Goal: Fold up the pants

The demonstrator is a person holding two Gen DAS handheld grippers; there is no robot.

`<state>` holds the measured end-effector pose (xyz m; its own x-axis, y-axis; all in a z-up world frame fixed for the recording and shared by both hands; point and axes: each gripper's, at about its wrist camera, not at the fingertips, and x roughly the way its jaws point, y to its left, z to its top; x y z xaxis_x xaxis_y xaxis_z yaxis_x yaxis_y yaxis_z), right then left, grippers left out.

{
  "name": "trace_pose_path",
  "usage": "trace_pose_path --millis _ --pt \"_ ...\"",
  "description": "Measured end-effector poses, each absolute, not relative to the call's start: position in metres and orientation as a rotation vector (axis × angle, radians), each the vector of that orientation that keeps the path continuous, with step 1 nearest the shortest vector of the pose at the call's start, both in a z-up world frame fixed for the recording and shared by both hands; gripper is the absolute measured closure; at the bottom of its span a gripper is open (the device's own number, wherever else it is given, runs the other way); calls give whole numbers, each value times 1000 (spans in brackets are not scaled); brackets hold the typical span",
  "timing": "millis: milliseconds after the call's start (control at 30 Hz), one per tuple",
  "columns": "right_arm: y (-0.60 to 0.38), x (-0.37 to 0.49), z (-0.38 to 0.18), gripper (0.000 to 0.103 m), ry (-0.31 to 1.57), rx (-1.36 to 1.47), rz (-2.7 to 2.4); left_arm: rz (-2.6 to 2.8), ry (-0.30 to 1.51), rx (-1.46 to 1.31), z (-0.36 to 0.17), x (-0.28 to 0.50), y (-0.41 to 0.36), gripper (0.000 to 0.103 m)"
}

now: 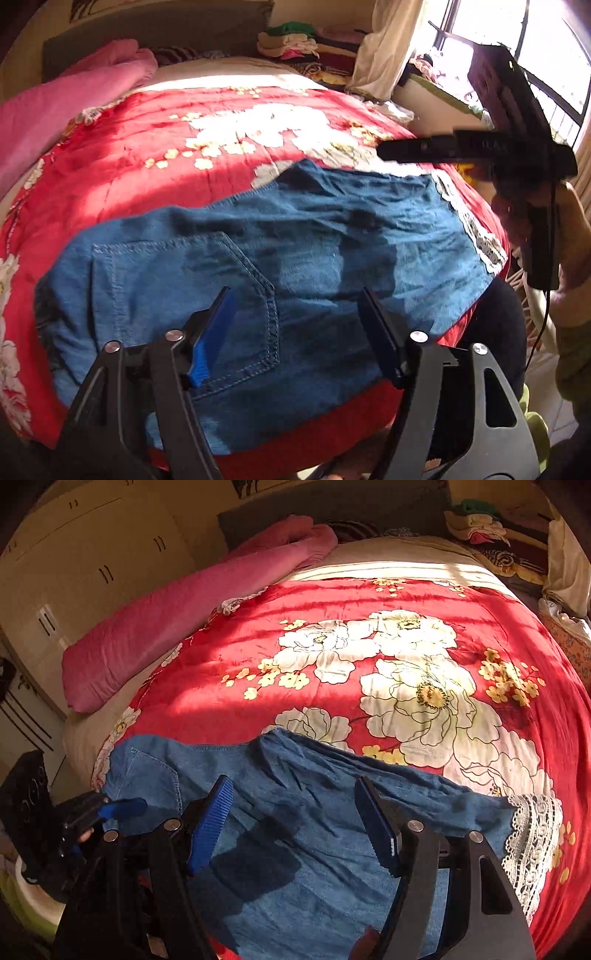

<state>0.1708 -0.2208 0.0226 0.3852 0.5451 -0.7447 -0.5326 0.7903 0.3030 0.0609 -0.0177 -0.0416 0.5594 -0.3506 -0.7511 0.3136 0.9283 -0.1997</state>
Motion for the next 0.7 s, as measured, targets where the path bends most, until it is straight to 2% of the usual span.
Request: trace_pose_path --millis 33,100,300,333,367,400,433,533,700 --pt "-214 177 22 36 966 7 703 -391 928 -39 -53 64 -20 54" --pt "-199 188 20 36 989 -6 731 -372 960 -30 -68 67 -21 58" --pt "-166 220 -8 37 1136 -47 749 -373 965 -42 -76 67 -17 59" --pt "-162 224 -14 42 1155 -49 750 -375 966 -45 -77 68 -16 59" --pt "-158 227 -20 62 1177 -46 765 -376 966 -48 -77 69 -16 59" --pt "-153 230 -26 75 1197 -38 775 -375 966 -51 -77 69 -16 59" --pt "-151 232 -29 98 1204 -32 775 -374 966 -51 -77 69 -16 59" --pt "-146 239 -24 99 1138 -44 729 -374 964 -50 -76 70 -15 59" --pt "-128 247 -46 99 1156 -147 658 -373 963 -58 -76 71 -14 59"
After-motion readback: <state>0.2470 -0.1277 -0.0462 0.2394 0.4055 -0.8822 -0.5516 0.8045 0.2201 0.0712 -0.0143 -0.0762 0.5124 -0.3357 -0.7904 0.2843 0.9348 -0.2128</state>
